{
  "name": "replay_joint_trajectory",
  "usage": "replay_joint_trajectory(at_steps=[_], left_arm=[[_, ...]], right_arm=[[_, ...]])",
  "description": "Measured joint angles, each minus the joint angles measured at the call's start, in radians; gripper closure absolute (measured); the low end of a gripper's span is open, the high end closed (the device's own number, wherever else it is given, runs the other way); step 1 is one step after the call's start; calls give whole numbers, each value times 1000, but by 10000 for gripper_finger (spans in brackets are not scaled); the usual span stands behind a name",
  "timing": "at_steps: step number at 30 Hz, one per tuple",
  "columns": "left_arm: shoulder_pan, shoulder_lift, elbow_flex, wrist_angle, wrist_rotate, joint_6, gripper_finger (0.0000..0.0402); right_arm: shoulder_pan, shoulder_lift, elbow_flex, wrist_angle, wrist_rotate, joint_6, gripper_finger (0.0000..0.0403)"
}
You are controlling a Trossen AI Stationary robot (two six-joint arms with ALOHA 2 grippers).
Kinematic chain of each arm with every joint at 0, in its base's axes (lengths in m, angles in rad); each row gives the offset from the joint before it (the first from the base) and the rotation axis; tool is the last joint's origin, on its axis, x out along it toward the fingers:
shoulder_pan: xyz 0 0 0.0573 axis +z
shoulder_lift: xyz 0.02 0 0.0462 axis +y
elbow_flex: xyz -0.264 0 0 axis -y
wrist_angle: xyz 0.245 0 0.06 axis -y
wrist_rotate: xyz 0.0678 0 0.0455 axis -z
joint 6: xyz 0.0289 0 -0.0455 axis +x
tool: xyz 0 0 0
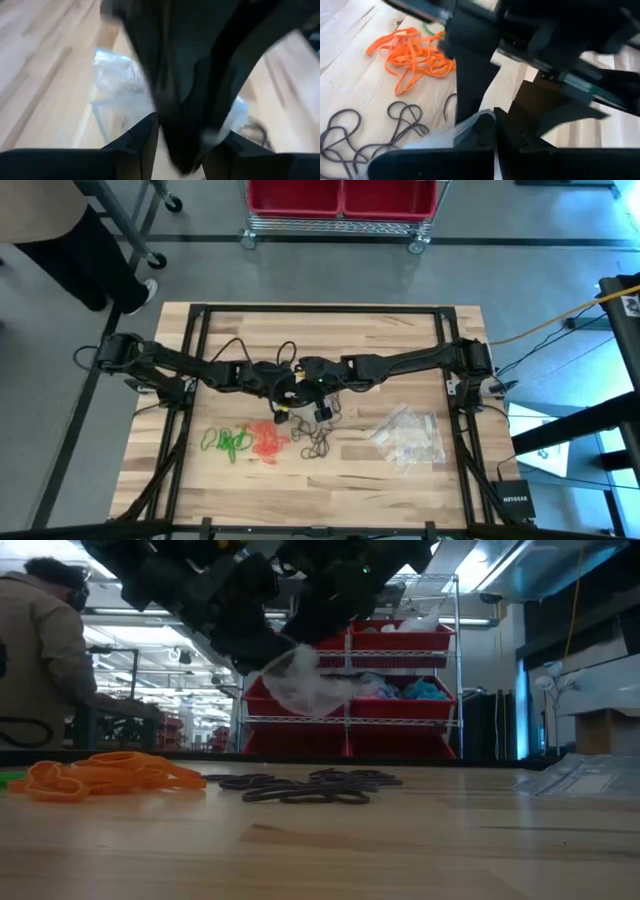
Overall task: Sort rubber bands
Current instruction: Put the black rubber band into the transparent zip bag
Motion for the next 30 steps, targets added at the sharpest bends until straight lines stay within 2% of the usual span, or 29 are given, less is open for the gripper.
replay_joint_trajectory(at_steps=[4,10,18,25,30], left_arm=[[-1,0,-6,-81,-5,-28,282],[4,-64,-10,-40,-28,-97,282],[17,-100,-10,-121,-67,-113,282],[-20,-51,-12,20,-70,-49,282],[-18,11,-10,44,-69,-101,273]], right_arm=[[1,0,0,-1,-6,15,403],[0,-5,6,15,-18,17,403],[-2,-5,6,7,7,17,403],[2,-4,4,16,-1,21,403],[2,-2,1,10,-3,39,403]])
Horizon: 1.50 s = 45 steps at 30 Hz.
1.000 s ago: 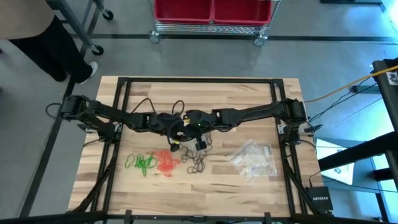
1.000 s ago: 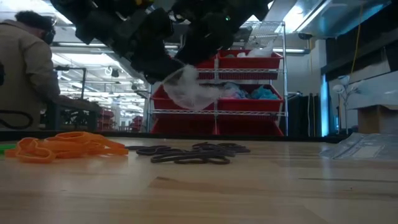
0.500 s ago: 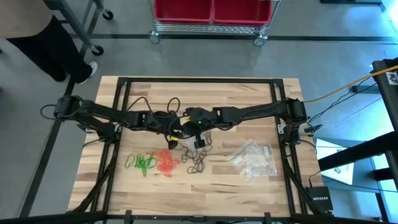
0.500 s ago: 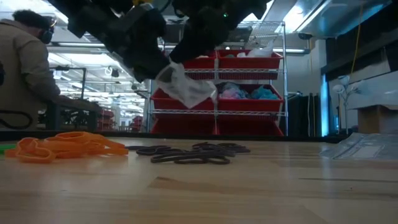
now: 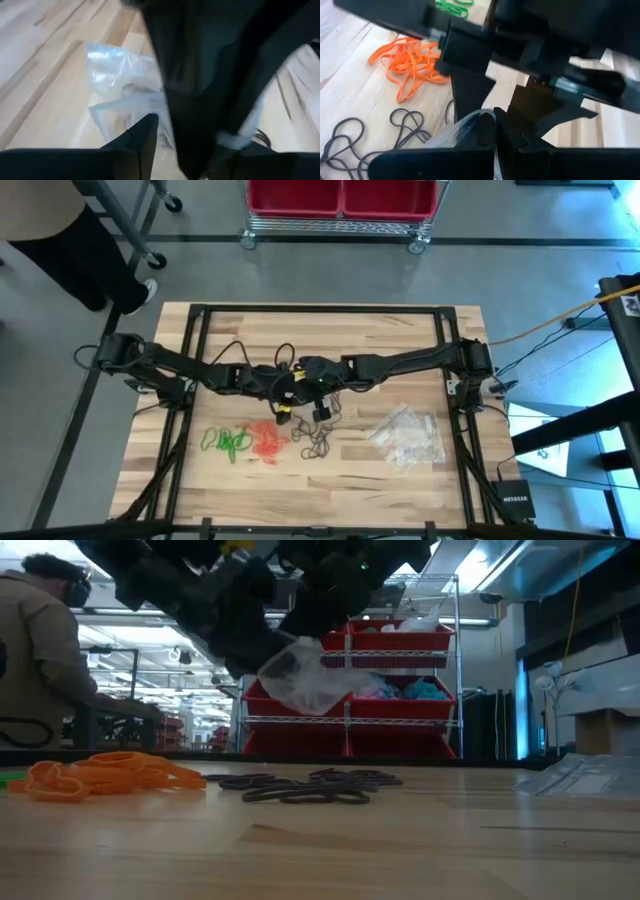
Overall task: Sort rubber bands
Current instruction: Put the black rubber band into the transparent zip bag
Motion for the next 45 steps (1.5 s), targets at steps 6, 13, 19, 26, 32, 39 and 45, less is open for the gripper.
replay_joint_trajectory(at_steps=[6,13,19,26,32,39,45], left_arm=[[26,17,1,-19,-2,-26,223],[30,-49,-1,24,12,-12,199],[-13,17,-1,120,-18,53,206],[-38,88,-3,231,-74,77,220],[-45,87,-54,319,-76,56,232],[-45,85,-121,461,-83,21,239],[-45,84,-123,415,-82,21,239]], right_arm=[[0,1,0,3,7,1,403],[-2,-5,4,24,15,4,403],[2,-1,30,-4,6,3,403],[0,0,43,-47,13,31,403],[0,1,58,-40,-7,79,403],[0,3,149,-116,-3,92,403],[-2,3,221,-215,42,71,403]])
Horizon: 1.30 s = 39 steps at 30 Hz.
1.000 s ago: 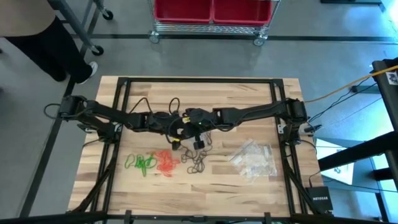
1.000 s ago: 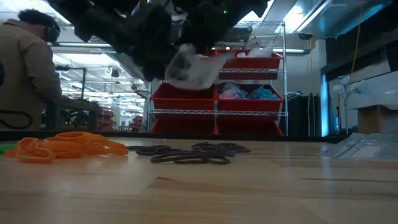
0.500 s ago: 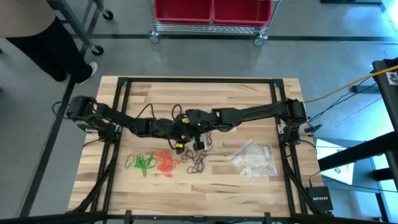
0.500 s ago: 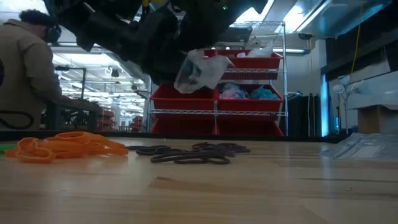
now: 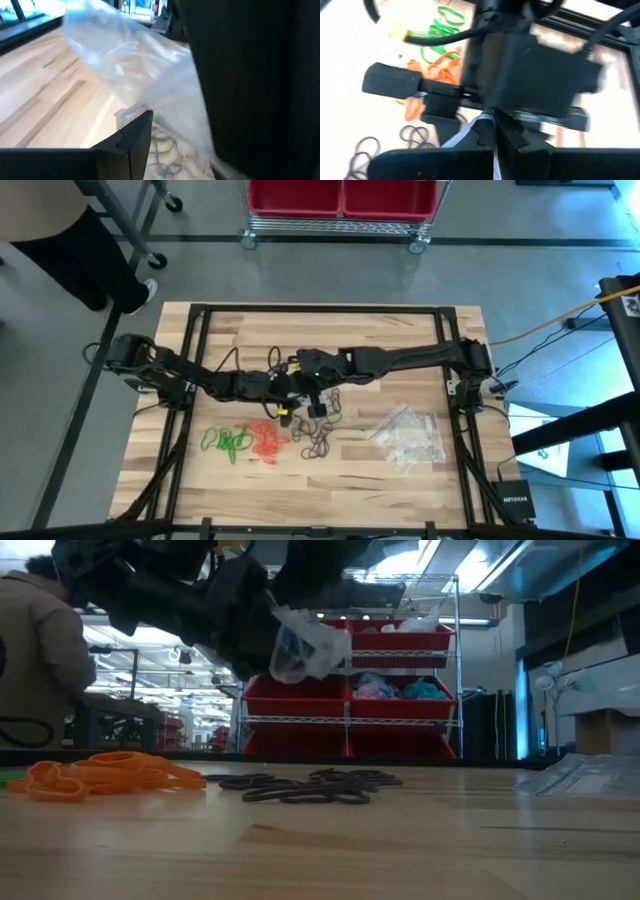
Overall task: Sort rubber bands
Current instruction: Put the black rubber band into the transparent zip bag
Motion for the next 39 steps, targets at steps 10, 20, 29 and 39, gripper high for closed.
replay_joint_trajectory(at_steps=[10,20,29,39], left_arm=[[2,-75,-3,-97,2,4,239],[13,-84,-2,-128,-8,-18,239],[33,-219,-3,-221,-26,50,239],[47,-515,-3,-656,-47,-26,239]], right_arm=[[-1,-2,-1,-42,26,-12,403],[-5,-2,19,-65,9,-17,403],[-5,-4,-20,-64,1,1,403],[-5,-5,-21,-71,-1,11,403]])
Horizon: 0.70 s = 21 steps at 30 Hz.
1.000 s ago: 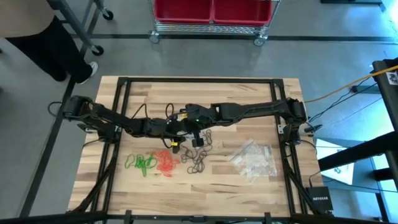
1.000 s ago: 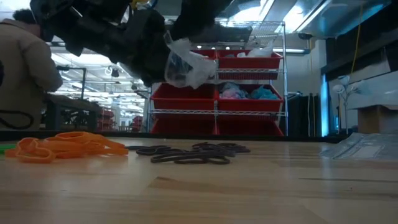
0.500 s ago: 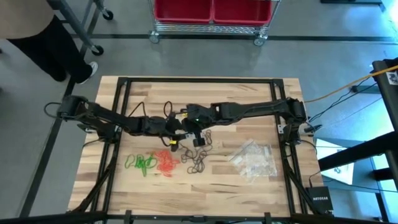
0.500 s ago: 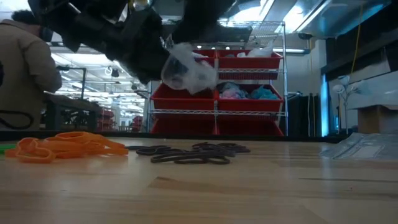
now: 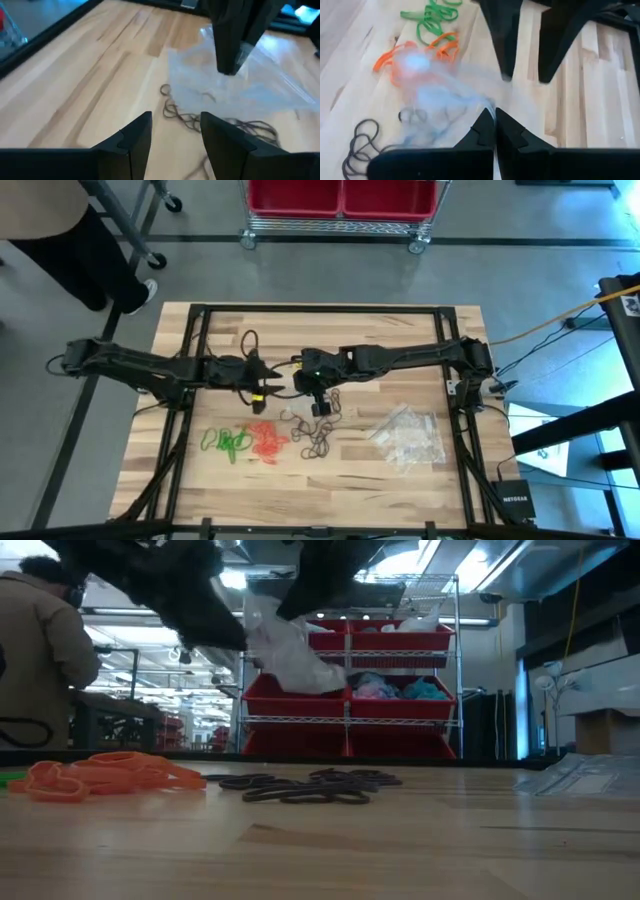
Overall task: Sort rubber bands
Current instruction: Put the black rubber band into the transparent zip bag
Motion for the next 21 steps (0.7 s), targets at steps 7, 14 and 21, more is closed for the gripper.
replay_joint_trajectory(at_steps=[7,14,21], left_arm=[[16,-84,-1,14,20,-309,239],[15,-28,-6,68,108,-493,239],[18,27,-6,115,111,-549,239]], right_arm=[[0,0,0,20,0,-3,403],[0,0,-1,32,0,-43,403],[0,0,-2,36,0,-56,403]])
